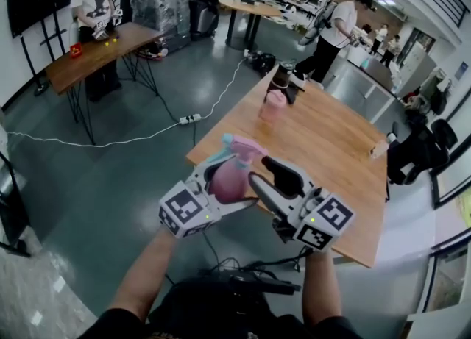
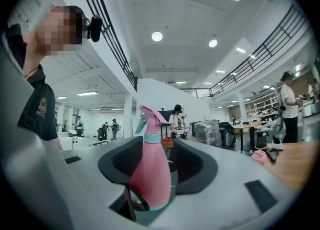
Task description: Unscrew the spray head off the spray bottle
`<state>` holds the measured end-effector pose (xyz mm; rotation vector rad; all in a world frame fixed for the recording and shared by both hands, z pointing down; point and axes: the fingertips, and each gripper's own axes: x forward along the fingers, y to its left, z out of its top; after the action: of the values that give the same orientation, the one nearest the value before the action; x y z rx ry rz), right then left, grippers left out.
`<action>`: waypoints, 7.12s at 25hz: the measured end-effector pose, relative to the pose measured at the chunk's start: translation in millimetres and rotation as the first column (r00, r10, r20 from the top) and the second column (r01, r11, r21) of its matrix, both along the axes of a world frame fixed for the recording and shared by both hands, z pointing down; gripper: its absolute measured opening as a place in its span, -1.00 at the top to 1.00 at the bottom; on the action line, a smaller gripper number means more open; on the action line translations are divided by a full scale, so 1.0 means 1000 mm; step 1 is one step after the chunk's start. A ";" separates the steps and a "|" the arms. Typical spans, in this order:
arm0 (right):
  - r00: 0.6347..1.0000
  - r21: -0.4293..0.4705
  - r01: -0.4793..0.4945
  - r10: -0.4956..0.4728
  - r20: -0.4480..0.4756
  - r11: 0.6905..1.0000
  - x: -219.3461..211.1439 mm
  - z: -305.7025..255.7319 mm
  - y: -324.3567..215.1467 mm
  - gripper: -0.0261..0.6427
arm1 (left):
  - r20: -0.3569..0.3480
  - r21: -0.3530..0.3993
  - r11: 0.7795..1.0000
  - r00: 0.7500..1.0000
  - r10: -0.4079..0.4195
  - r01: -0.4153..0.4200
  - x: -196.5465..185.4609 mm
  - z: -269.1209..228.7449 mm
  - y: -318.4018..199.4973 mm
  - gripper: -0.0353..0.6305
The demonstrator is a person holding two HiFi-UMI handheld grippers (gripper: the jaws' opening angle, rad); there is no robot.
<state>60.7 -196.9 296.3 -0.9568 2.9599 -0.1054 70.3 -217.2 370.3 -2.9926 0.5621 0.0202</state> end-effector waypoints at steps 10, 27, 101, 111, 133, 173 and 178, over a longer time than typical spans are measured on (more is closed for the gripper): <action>0.980 -0.018 -0.188 0.186 -0.068 0.982 -0.006 -0.004 -0.025 0.37 | 0.047 0.035 0.970 0.969 -0.242 0.241 0.005 0.007 -0.032 -0.43; 0.977 -0.057 -0.200 0.194 -0.086 0.978 -0.005 0.002 -0.024 0.53 | 0.104 0.076 0.952 0.947 -0.304 0.297 0.010 0.015 -0.026 -0.43; 0.976 -0.019 -0.167 0.162 -0.148 0.986 0.008 -0.002 0.019 0.52 | 0.018 0.005 0.951 0.951 -0.310 0.310 0.025 0.011 -0.009 -0.44; 0.962 -0.029 -0.242 0.236 -0.137 0.970 0.011 -0.001 0.006 0.52 | 0.025 0.018 0.946 0.945 -0.325 0.325 0.026 0.011 -0.007 -0.44; 0.988 -0.024 -0.086 0.082 -0.133 0.996 0.015 0.002 0.009 0.51 | 0.058 0.028 0.988 0.986 -0.155 0.153 0.038 0.012 0.011 -0.44; 0.978 0.029 0.132 -0.126 -0.166 0.991 0.028 0.009 0.036 0.47 | -0.006 0.007 0.999 0.999 0.046 -0.046 0.039 0.010 0.034 -0.44; 0.989 0.018 -0.001 0.003 -0.149 1.000 0.033 0.006 0.026 0.47 | -0.010 0.004 0.997 0.997 -0.082 0.082 0.037 0.011 0.015 -0.44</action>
<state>93.4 -171.4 302.3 -1.0084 3.0890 -0.0076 107.3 -202.6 381.6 -2.9641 0.6841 0.0301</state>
